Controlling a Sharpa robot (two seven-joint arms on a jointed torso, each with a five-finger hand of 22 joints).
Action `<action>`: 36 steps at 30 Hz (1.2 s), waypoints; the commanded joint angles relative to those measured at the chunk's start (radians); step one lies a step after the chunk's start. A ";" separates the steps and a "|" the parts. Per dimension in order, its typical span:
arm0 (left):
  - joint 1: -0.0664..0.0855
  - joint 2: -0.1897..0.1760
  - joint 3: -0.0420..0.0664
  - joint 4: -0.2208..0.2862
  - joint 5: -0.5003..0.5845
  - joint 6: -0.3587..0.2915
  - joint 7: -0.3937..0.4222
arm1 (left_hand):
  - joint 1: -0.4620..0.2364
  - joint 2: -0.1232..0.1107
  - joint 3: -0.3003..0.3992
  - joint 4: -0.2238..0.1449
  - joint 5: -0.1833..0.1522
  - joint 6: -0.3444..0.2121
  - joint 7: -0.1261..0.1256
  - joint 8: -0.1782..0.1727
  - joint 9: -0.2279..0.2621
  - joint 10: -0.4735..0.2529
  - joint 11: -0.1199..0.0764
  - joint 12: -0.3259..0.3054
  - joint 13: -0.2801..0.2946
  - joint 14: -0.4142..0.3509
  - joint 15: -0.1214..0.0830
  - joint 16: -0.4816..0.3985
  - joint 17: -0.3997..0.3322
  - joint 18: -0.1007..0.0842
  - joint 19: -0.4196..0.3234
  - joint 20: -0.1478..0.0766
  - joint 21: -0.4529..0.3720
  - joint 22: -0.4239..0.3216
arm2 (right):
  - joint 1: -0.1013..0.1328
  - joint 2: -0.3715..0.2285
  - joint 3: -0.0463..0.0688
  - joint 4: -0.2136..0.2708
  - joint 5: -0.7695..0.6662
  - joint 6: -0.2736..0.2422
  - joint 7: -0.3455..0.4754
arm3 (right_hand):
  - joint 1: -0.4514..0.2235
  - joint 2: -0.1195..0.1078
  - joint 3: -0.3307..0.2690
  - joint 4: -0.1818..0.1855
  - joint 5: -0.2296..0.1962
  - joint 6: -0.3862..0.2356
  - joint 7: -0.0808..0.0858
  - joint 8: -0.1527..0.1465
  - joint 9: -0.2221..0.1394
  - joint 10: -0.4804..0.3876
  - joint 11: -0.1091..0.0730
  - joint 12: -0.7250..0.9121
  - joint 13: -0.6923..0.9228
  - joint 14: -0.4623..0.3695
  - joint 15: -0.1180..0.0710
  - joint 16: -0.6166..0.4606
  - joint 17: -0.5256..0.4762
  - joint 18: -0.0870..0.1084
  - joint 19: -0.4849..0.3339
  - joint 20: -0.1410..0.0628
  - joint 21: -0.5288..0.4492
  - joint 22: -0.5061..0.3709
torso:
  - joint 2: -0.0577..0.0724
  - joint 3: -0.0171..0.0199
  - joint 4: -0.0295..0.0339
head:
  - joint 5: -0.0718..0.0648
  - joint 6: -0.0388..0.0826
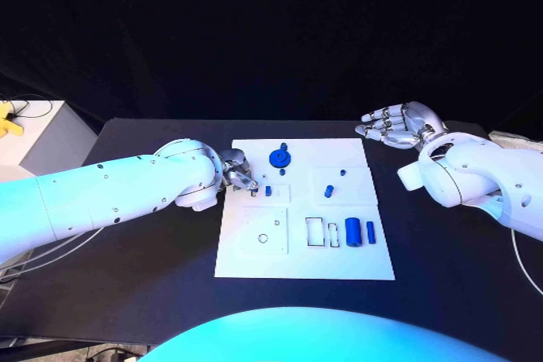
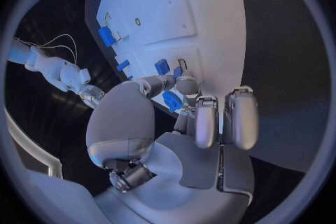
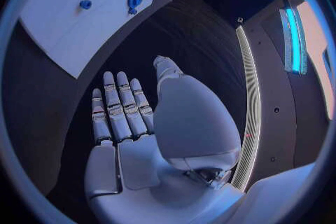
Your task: Assemble the parts on the task board
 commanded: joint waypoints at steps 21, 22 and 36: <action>-0.001 -0.010 0.000 0.009 -0.006 0.060 -0.002 | 0.004 0.005 0.190 -0.191 0.002 0.022 -0.014 0.000 0.000 0.007 -0.003 0.003 -0.003 0.100 -0.009 0.004 0.243 -0.017 0.002 0.001 0.002 0.054 | -0.001 0.000 0.000 -0.005 -0.032 0.006 0.021 | 0.007 -0.001 0.008 -0.001 0.008 0.008 0.079 0.001 -0.001 0.010 0.000 -0.005 -0.001 0.007 -0.002 0.002 -0.002 0.011 0.001 0.000 0.007 0.000 | -0.001 0.0007 0.0004 | -0.002 0.000; -0.001 -0.010 0.000 0.009 -0.005 0.060 -0.002 | 0.004 0.005 0.190 -0.191 0.002 0.022 -0.014 0.000 0.000 0.007 -0.003 0.003 -0.003 0.100 -0.009 0.004 0.243 -0.017 0.002 0.001 0.002 0.054 | -0.001 0.000 0.000 -0.005 -0.032 0.006 0.021 | 0.007 -0.001 0.008 -0.001 0.008 0.008 0.079 0.001 -0.001 0.010 0.000 -0.005 -0.001 0.007 -0.002 0.002 -0.002 0.011 0.001 0.000 0.007 0.000 | -0.001 0.0005 0.0003 | -0.002 0.000; -0.001 -0.009 0.000 0.009 -0.004 0.067 -0.001 | 0.004 0.006 0.192 -0.191 0.000 0.023 -0.014 -0.001 -0.001 0.005 -0.003 -0.001 -0.009 0.100 -0.009 0.005 0.244 -0.016 0.001 0.001 0.002 0.053 | -0.001 0.000 0.000 -0.005 -0.029 0.008 0.019 | 0.006 -0.002 0.008 0.000 0.008 0.009 0.079 0.001 -0.002 0.011 0.000 -0.005 -0.001 0.007 -0.002 0.002 -0.002 0.011 0.002 0.000 0.007 0.000 | -0.001 0.0012 0.0005 | -0.002 0.000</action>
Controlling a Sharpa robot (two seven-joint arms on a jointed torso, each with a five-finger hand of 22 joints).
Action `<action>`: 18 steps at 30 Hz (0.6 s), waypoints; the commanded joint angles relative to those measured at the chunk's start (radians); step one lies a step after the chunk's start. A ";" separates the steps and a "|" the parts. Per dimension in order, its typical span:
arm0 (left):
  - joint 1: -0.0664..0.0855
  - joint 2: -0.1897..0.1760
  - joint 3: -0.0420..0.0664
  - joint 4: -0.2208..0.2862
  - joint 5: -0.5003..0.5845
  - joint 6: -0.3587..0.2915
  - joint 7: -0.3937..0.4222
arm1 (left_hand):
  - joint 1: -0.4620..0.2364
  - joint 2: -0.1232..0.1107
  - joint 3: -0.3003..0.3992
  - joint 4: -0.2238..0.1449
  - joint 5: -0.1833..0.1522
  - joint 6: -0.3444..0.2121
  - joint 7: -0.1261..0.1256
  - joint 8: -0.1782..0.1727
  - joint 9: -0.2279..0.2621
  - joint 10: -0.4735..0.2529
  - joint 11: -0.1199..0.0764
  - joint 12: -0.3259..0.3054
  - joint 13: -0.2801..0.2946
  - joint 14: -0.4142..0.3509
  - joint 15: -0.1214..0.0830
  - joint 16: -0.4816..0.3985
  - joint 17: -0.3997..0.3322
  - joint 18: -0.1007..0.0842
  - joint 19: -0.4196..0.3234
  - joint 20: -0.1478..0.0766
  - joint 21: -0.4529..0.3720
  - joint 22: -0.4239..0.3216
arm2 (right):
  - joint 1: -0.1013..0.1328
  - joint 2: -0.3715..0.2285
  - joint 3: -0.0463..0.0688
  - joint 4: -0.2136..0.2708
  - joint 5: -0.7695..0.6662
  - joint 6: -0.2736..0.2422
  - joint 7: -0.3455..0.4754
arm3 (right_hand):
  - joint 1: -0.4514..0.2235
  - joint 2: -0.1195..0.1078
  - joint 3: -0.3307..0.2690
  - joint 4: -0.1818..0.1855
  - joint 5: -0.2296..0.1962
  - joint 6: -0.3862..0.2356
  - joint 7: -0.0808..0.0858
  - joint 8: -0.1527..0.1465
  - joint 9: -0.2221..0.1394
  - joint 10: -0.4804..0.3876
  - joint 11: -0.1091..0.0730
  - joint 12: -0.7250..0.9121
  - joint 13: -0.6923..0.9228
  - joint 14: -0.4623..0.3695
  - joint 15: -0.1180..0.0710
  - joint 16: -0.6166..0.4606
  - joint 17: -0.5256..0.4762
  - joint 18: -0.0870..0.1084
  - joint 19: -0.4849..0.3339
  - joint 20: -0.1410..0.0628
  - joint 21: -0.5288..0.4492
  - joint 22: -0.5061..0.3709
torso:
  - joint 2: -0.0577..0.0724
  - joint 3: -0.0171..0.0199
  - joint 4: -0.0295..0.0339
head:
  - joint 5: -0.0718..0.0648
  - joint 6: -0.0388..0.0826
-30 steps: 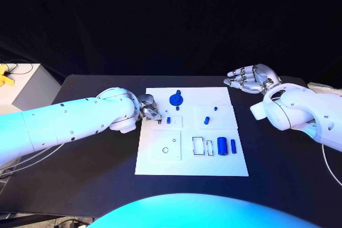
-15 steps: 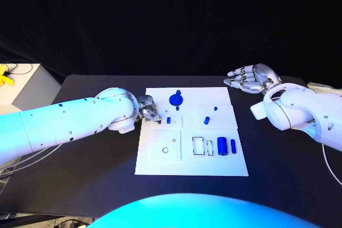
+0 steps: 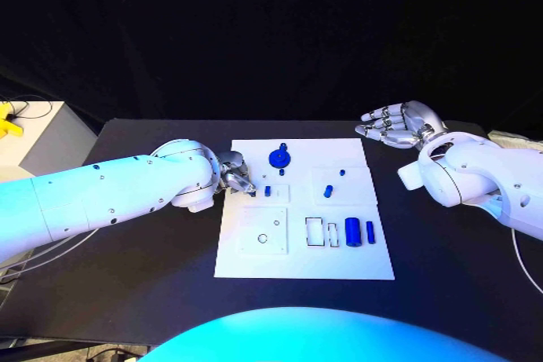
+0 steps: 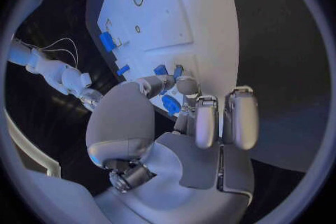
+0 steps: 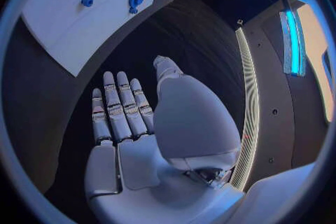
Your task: Assemble the parts on the task board
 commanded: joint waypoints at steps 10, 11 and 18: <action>-0.002 0.003 0.000 0.002 0.001 0.032 0.001 | 0.004 0.004 0.192 -0.193 0.002 0.013 -0.010 0.003 0.000 0.007 -0.003 0.000 0.002 0.101 -0.009 0.006 0.247 -0.017 0.002 0.001 0.002 0.054 | -0.001 0.001 0.000 -0.002 -0.008 0.011 0.013 | 0.005 -0.002 0.009 0.001 0.004 0.009 0.079 0.001 -0.001 0.007 0.003 -0.006 -0.001 0.007 -0.002 0.001 -0.001 0.011 0.002 0.000 0.004 0.000 | 0.001 -0.0003 0.0000 | -0.001 0.000; -0.002 0.003 0.000 0.002 0.001 0.033 0.001 | 0.004 0.004 0.192 -0.193 0.002 0.013 -0.010 0.003 0.000 0.007 -0.003 0.000 0.002 0.101 -0.009 0.006 0.247 -0.017 0.002 0.001 0.002 0.054 | -0.001 0.001 0.000 -0.002 -0.008 0.011 0.013 | 0.005 -0.002 0.009 0.001 0.004 0.009 0.079 0.001 -0.001 0.007 0.003 -0.006 -0.001 0.007 -0.002 0.001 -0.001 0.011 0.002 0.000 0.004 0.000 | 0.001 -0.0004 0.0002 | 0.000 0.000; -0.002 0.005 0.000 0.002 0.001 0.039 0.001 | 0.005 0.004 0.193 -0.193 0.001 0.013 -0.010 0.003 -0.001 0.006 -0.003 -0.001 0.000 0.101 -0.009 0.007 0.248 -0.016 0.001 0.001 0.001 0.053 | -0.001 0.002 0.000 -0.003 -0.007 0.011 0.012 | 0.005 -0.002 0.009 0.001 0.004 0.009 0.079 0.001 -0.001 0.007 0.003 -0.006 -0.001 0.007 -0.002 0.001 -0.001 0.011 0.002 0.000 0.004 0.000 | 0.000 -0.0008 0.0005 | -0.001 0.000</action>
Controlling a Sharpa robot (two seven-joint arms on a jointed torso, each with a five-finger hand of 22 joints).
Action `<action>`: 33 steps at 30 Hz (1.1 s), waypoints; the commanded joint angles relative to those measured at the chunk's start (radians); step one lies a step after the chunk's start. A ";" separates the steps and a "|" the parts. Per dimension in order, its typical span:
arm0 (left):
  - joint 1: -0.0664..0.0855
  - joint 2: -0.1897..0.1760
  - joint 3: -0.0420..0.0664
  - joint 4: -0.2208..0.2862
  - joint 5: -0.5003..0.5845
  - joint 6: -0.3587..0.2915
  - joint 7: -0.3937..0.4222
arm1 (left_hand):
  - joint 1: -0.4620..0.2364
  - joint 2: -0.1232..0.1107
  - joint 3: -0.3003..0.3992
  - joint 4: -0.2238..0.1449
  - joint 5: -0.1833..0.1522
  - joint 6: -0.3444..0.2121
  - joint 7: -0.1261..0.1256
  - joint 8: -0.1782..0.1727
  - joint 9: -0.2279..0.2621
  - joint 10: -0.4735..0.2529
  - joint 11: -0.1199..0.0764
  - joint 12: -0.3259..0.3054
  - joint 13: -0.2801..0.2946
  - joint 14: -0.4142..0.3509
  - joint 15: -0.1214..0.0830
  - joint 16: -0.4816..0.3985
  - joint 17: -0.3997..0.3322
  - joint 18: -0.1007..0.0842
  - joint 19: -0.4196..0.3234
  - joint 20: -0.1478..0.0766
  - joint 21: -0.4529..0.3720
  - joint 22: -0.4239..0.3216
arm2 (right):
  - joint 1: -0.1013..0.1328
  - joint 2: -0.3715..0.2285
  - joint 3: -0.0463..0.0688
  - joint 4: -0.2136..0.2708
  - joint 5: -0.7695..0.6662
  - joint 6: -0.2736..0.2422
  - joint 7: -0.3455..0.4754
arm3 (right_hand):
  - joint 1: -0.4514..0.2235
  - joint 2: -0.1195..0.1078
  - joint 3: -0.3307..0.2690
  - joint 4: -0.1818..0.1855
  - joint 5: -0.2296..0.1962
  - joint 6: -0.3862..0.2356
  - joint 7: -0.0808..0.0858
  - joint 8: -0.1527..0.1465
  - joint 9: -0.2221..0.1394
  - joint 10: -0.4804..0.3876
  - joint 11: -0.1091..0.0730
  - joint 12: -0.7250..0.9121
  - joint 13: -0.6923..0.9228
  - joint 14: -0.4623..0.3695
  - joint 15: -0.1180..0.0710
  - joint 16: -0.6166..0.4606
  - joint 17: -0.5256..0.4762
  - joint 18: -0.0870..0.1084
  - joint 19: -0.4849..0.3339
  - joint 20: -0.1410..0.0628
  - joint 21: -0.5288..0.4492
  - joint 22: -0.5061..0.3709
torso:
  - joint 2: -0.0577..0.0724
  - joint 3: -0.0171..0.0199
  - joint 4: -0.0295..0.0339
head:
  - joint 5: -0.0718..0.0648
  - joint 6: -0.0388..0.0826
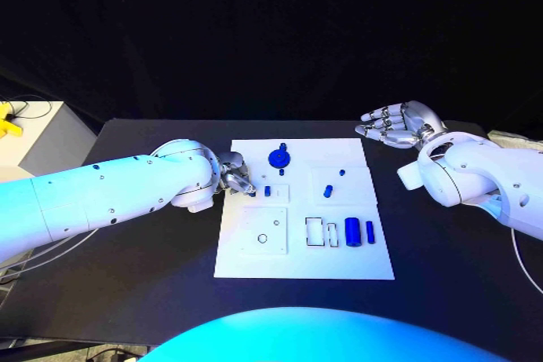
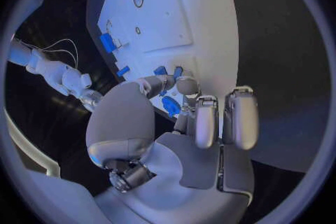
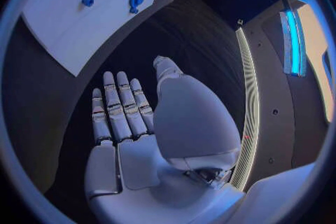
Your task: Assemble the parts on the task board
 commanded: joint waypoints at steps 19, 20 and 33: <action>-0.001 0.028 -0.001 -0.021 0.020 0.043 0.006 | -0.018 -0.004 0.159 -0.177 -0.010 0.020 -0.013 -0.002 -0.004 0.015 -0.001 -0.001 -0.005 0.101 -0.008 0.007 0.247 -0.016 -0.002 0.002 -0.001 0.051 | -0.001 0.000 0.000 0.001 -0.007 0.012 0.012 | 0.003 -0.003 0.008 -0.001 0.005 0.009 0.079 0.000 -0.002 0.004 0.000 -0.008 -0.001 0.007 -0.002 0.001 -0.002 0.011 0.003 0.000 0.004 0.000 | 0.001 0.0015 -0.0008 | -0.003 0.000; -0.001 0.029 -0.001 -0.021 0.020 0.044 0.006 | -0.018 -0.005 0.157 -0.176 -0.010 0.020 -0.013 -0.002 -0.004 0.016 -0.001 -0.001 -0.006 0.101 -0.008 0.007 0.248 -0.016 -0.002 0.002 -0.001 0.051 | -0.001 0.000 0.000 0.001 -0.007 0.012 0.012 | 0.003 -0.003 0.008 -0.001 0.005 0.009 0.079 0.000 -0.002 0.004 0.000 -0.008 -0.001 0.007 -0.002 0.001 -0.002 0.011 0.003 0.000 0.004 0.000 | 0.000 0.0014 -0.0008 | -0.003 0.000; -0.001 0.032 -0.001 -0.025 0.027 0.046 0.007 | -0.045 -0.026 0.064 -0.143 -0.017 0.031 -0.027 -0.004 -0.007 0.023 -0.010 0.005 0.002 0.100 -0.015 0.005 0.244 -0.016 -0.003 -0.003 -0.003 0.051 | -0.001 0.000 0.000 0.000 -0.004 0.014 0.009 | 0.001 -0.003 0.009 0.000 0.005 0.009 0.079 0.000 -0.002 0.005 0.000 -0.008 -0.001 0.006 -0.001 0.000 -0.003 0.011 0.001 0.000 0.004 0.000 | 0.000 0.0008 0.0010 | -0.007 0.000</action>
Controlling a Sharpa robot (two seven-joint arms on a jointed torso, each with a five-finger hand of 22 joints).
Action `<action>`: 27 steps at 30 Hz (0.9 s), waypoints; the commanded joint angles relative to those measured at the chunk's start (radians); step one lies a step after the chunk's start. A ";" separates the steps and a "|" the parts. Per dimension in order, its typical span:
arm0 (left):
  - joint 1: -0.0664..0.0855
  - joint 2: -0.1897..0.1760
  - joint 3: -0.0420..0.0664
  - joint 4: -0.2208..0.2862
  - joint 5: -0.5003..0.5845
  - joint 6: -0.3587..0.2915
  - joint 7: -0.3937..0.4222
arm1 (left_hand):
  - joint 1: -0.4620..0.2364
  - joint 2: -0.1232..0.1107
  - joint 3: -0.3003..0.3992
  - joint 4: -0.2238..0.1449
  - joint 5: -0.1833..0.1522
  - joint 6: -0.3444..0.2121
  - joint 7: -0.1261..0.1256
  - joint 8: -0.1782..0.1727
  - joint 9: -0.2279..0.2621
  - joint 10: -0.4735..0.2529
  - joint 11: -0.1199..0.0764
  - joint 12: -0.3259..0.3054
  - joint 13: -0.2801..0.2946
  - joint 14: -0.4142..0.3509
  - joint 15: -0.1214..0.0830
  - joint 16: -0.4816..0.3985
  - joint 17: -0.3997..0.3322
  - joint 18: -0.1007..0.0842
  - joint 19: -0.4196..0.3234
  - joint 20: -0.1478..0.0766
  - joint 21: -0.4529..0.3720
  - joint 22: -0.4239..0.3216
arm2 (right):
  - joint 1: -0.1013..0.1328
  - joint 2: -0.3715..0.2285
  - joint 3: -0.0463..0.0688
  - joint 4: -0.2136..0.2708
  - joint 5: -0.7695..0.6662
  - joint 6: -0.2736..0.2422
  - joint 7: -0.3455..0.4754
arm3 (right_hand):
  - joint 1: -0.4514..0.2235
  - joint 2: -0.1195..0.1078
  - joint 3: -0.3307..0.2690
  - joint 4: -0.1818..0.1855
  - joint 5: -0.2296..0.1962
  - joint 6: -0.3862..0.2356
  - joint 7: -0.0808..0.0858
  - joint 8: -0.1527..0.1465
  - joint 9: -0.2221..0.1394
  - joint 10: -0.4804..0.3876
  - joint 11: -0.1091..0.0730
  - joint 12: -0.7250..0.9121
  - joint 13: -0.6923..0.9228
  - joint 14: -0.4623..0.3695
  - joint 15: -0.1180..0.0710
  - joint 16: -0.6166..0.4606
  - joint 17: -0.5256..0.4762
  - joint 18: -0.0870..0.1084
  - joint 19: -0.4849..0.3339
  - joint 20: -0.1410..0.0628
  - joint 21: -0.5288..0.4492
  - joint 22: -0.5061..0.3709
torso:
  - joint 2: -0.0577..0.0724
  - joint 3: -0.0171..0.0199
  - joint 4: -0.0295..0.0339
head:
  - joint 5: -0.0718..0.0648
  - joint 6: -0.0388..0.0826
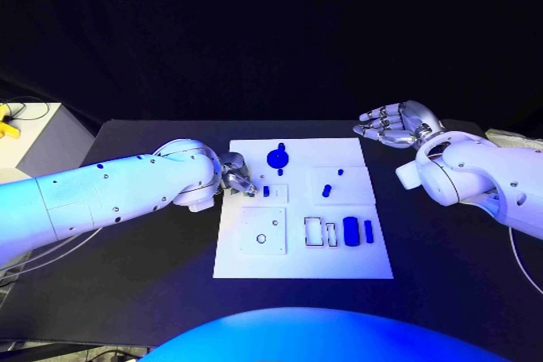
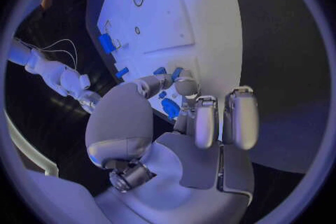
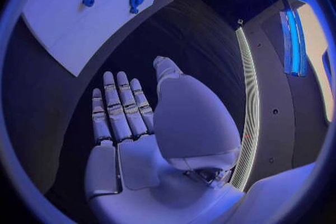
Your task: Assemble the parts on the task board
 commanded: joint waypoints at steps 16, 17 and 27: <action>-0.002 0.003 -0.001 -0.012 0.020 0.008 0.010 | -0.020 -0.006 -0.229 0.044 -0.010 0.027 -0.006 -0.037 -0.028 -0.016 -0.002 0.008 -0.013 0.099 -0.008 -0.002 0.238 -0.015 -0.004 -0.005 -0.009 0.046 | -0.001 0.000 0.000 0.000 -0.005 0.017 0.008 | 0.000 -0.003 0.005 0.001 0.006 0.008 0.080 0.000 -0.001 0.004 0.000 -0.005 -0.001 0.004 -0.001 -0.001 -0.002 0.010 -0.006 0.000 0.003 -0.001 | -0.001 -0.0023 0.0007 | 0.002 0.000; -0.002 0.003 -0.001 -0.012 0.020 0.006 0.010 | -0.019 -0.006 -0.236 0.049 -0.010 0.027 -0.005 -0.037 -0.028 -0.016 -0.002 0.008 -0.013 0.099 -0.008 -0.002 0.238 -0.015 -0.004 -0.005 -0.009 0.047 | -0.002 0.000 0.000 0.000 -0.005 0.017 0.008 | 0.000 -0.003 0.005 0.001 0.006 0.008 0.080 0.000 -0.001 0.004 0.000 -0.005 -0.001 0.004 -0.001 -0.001 -0.002 0.010 -0.006 0.000 0.003 -0.001 | -0.001 -0.0023 0.0006 | 0.001 0.000; -0.002 -0.007 0.003 -0.006 0.019 -0.002 0.009 | -0.015 -0.009 -0.268 0.071 -0.013 0.027 -0.005 -0.039 -0.029 -0.018 -0.001 0.007 -0.016 0.099 -0.007 -0.002 0.238 -0.014 -0.005 -0.004 -0.011 0.045 | -0.004 -0.001 0.000 0.000 -0.005 0.018 0.008 | -0.002 -0.002 0.005 0.002 0.006 0.008 0.080 -0.001 -0.002 0.004 0.001 -0.006 -0.001 0.003 0.000 -0.002 -0.003 0.010 -0.009 0.000 0.002 -0.001 | -0.001 -0.0027 0.0002 | 0.001 0.000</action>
